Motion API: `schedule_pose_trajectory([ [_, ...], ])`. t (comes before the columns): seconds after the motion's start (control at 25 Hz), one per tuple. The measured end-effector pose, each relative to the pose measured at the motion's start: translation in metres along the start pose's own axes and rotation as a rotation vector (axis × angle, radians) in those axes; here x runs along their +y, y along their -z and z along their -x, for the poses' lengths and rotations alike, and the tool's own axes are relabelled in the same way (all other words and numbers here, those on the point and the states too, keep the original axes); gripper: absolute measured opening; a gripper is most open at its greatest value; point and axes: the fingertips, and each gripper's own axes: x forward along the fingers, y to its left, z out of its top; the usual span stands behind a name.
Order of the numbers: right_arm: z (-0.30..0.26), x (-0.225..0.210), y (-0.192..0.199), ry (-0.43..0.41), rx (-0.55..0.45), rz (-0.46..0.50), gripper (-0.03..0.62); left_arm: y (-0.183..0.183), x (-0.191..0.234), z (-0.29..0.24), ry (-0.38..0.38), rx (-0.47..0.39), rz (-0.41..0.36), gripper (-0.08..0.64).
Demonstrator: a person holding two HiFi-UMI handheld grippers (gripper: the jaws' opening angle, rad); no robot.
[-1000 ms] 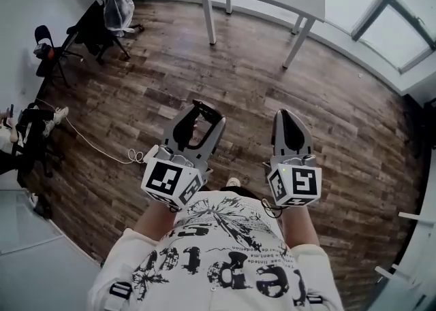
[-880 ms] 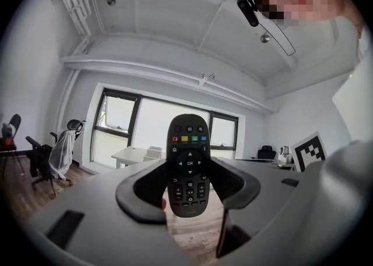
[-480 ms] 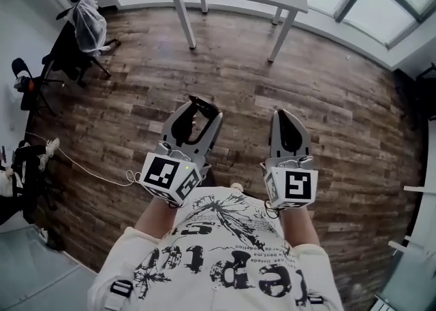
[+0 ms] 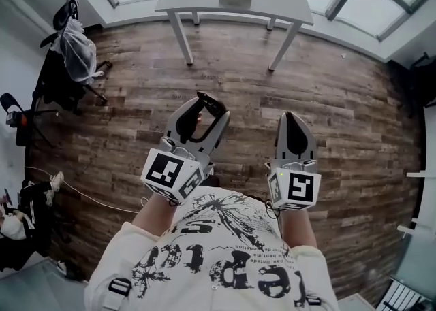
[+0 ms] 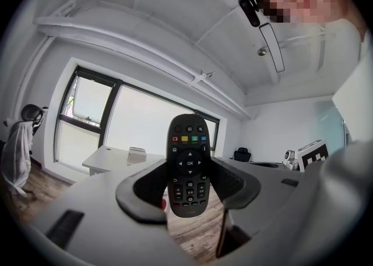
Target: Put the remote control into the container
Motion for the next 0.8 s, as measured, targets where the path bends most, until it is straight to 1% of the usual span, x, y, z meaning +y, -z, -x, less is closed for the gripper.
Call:
schedule_pose_trajectory([
  [0.04,-0.012,0.011,-0.002,-0.001,-0.003,-0.010,0.003,-0.003,0.016,0.001,-0.001,0.001,-0.001,0.235],
  [0.2,-0.059,0.050,-0.003,-0.021,0.008,-0.115,0.003,-0.014,0.077,0.012,-0.020,-0.009,0.008,0.235],
  [0.36,-0.097,0.079,-0.003,-0.055,0.022,-0.125,0.003,-0.016,0.125,0.017,-0.057,-0.003,0.041,0.235],
  [0.52,-0.123,0.084,0.000,-0.101,0.050,-0.203,0.003,-0.013,0.143,0.005,-0.063,0.010,0.064,0.235],
  [0.68,-0.146,0.072,0.000,-0.120,0.051,-0.199,0.003,-0.017,0.154,-0.013,-0.095,-0.002,0.050,0.235],
  [0.8,-0.168,0.055,0.003,-0.156,0.048,-0.192,0.003,-0.017,0.156,-0.033,-0.130,-0.007,0.041,0.235],
])
